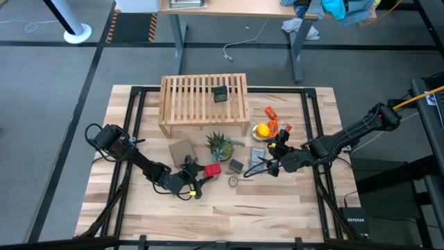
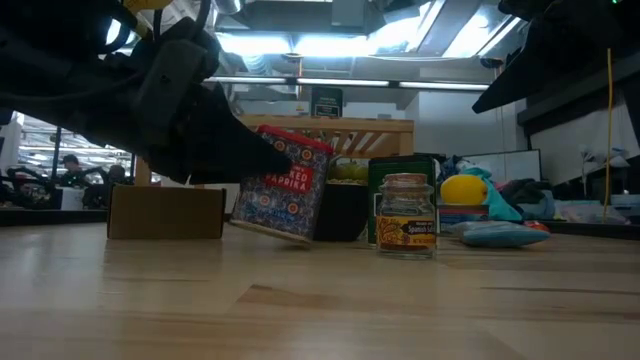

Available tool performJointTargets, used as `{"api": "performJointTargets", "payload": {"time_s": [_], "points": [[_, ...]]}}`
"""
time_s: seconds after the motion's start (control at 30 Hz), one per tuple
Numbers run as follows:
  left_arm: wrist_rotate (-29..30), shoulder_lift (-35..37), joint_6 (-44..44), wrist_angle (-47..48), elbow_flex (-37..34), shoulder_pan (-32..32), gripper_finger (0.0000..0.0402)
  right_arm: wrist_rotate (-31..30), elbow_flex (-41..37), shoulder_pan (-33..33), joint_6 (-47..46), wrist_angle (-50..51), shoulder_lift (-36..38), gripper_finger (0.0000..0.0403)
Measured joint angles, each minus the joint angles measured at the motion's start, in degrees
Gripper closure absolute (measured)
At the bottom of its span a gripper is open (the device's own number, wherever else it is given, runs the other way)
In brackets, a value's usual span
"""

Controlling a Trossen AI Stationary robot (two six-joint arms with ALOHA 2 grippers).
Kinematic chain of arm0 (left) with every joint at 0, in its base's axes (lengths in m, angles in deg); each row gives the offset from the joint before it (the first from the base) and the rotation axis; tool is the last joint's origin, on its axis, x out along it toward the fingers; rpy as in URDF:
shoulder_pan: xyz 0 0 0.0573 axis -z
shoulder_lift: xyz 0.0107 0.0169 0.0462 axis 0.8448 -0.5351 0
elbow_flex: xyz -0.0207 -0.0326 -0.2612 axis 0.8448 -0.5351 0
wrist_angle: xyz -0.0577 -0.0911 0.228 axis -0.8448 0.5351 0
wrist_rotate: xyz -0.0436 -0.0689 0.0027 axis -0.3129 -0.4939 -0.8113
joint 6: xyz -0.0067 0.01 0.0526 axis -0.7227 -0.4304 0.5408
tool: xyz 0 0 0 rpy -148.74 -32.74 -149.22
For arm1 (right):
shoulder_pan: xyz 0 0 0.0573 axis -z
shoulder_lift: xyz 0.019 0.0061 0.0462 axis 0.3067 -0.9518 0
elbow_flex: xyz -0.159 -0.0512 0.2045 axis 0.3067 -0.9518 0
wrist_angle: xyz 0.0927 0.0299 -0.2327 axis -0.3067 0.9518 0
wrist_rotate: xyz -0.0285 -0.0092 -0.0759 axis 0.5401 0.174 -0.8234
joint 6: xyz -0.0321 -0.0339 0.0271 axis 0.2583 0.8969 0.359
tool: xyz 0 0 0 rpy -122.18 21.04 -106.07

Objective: Shelf spices
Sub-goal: Remove the red seasoning can from the shelf

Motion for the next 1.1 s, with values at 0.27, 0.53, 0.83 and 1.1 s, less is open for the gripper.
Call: {"api": "performJointTargets", "payload": {"time_s": [0.27, 0.53, 0.83, 1.1], "points": [[0.0, 0.0, 0.0, 0.2, 0.0, -0.7, 0.0204, 0.0, 0.0, 0.0, 0.0, 0.0, 0.0, 0.0056], [-0.1, 0.0, 0.7, 0.7, 0.0, -1.4, 0.0202, 0.0, 0.0, 0.0, 0.0, 0.0, 0.0, 0.0056], [0.0, 0.0, 0.2, 0.9, 0.0, -1.8, 0.0201, 0.0, 0.0, 0.0, 0.0, 0.0, 0.0, 0.0056], [-0.3, 0.0, 0.7, 1.1, 0.0, -1.8, 0.0201, 0.0, 0.0, 0.0, 0.0, 0.0, 0.0, 0.0056]]}}
